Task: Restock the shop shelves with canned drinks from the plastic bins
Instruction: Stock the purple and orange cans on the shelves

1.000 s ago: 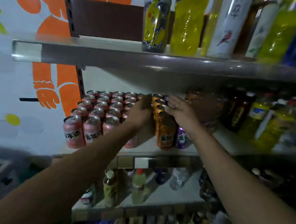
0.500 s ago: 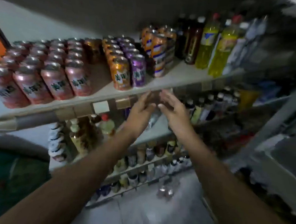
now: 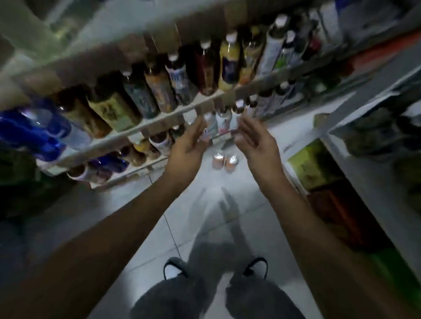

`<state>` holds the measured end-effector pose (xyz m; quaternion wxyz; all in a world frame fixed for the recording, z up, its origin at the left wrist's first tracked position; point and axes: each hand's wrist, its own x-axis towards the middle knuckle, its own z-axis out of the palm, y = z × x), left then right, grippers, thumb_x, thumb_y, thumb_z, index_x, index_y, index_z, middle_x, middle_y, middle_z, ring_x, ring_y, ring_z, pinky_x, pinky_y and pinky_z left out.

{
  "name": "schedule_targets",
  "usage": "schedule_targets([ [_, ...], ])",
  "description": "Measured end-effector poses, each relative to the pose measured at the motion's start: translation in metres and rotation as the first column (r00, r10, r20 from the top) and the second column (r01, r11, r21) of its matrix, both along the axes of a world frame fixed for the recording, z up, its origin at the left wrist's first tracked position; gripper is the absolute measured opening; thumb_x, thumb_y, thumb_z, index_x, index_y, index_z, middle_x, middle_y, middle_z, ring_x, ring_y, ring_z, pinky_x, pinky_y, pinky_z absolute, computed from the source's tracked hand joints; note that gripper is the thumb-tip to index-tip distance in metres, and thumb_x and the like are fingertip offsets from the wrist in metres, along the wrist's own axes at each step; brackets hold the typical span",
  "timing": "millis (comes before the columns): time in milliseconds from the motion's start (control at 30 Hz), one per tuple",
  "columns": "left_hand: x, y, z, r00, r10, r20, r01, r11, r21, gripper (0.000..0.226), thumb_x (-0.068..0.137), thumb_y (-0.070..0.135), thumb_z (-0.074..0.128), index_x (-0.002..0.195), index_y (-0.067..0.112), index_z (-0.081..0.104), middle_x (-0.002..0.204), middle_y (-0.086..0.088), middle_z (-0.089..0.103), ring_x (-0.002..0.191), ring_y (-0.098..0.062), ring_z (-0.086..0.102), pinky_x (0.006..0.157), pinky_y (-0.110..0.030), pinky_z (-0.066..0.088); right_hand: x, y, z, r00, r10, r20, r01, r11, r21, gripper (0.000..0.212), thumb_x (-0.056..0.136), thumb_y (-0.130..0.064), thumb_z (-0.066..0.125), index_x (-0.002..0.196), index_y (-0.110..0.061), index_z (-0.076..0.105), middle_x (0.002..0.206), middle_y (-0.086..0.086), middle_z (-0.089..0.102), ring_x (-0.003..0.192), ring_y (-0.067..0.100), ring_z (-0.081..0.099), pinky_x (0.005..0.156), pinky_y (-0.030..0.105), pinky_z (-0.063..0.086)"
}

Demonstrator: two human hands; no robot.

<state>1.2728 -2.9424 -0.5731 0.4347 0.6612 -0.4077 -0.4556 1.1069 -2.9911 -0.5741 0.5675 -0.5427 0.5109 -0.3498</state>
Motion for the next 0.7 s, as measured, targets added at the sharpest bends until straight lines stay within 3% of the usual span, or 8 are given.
schedule_targets([
  [167,-0.006,0.02,-0.157,1.0,0.023,0.005,-0.023,0.995,0.095,0.055,0.104,-0.002,0.045,0.153,0.02,0.035,0.147,0.009,0.042,0.14,-0.01,0.04,0.12,-0.034,0.032,-0.021,0.006,-0.149,0.996,-0.075,-0.045,0.078,0.994,0.079,0.051,0.096,0.008,0.056,0.143,-0.013,0.049,0.14,0.003,0.056,0.126,0.007,0.053,0.109,0.024,0.045],
  [267,-0.006,0.019,-0.246,1.0,0.018,0.011,-0.019,0.99,0.143,0.056,0.103,0.0,0.049,0.155,0.017,0.036,0.152,0.0,0.046,0.139,-0.01,0.042,0.12,-0.041,0.034,-0.028,0.007,-0.24,0.993,-0.095,-0.07,0.103,0.988,0.118,0.051,0.094,0.008,0.058,0.143,-0.005,0.05,0.138,0.008,0.059,0.112,-0.003,0.059,0.1,0.014,0.047],
  [333,-0.005,0.008,-0.308,0.999,-0.007,0.038,0.002,0.99,0.142,0.057,0.101,0.001,0.052,0.154,0.018,0.037,0.151,-0.004,0.049,0.139,-0.015,0.045,0.119,-0.046,0.036,-0.031,0.005,-0.302,0.987,-0.129,-0.092,0.143,0.977,0.159,0.053,0.093,0.008,0.06,0.143,-0.006,0.051,0.138,0.007,0.059,0.112,-0.003,0.059,0.102,0.018,0.048],
  [433,-0.004,-0.022,-0.386,0.996,0.006,0.093,-0.018,0.992,0.122,0.056,0.099,0.002,0.056,0.151,0.016,0.041,0.147,-0.007,0.053,0.136,-0.02,0.049,0.116,-0.045,0.04,-0.027,-0.012,-0.392,0.975,-0.16,-0.156,0.188,0.965,0.183,0.059,0.089,0.003,0.067,0.143,-0.013,0.051,0.145,0.004,0.055,0.131,0.013,0.052,0.114,0.035,0.043],
  [567,-0.004,-0.062,-0.474,0.989,0.071,0.129,-0.079,0.995,0.055,0.054,0.097,0.011,0.064,0.148,0.015,0.046,0.145,-0.004,0.055,0.132,-0.017,0.052,0.113,-0.036,0.042,-0.02,-0.044,-0.494,0.95,-0.163,-0.267,0.202,0.971,0.125,0.077,0.083,-0.012,0.079,0.15,-0.02,0.042,0.154,0.003,0.044,0.141,0.02,0.042,0.116,0.037,0.037],
  [700,0.0,-0.078,-0.526,0.973,0.14,0.182,-0.138,0.99,-0.022,0.057,0.095,0.02,0.069,0.147,0.017,0.045,0.136,0.005,0.055,0.127,-0.012,0.051,0.11,-0.032,0.043,-0.014,-0.064,-0.545,0.966,-0.132,-0.221,0.151,0.986,0.071,0.091,0.071,-0.017,0.087,0.15,-0.024,0.041,0.152,-0.001,0.047,0.14,0.017,0.042,0.115,0.038,0.037],
])
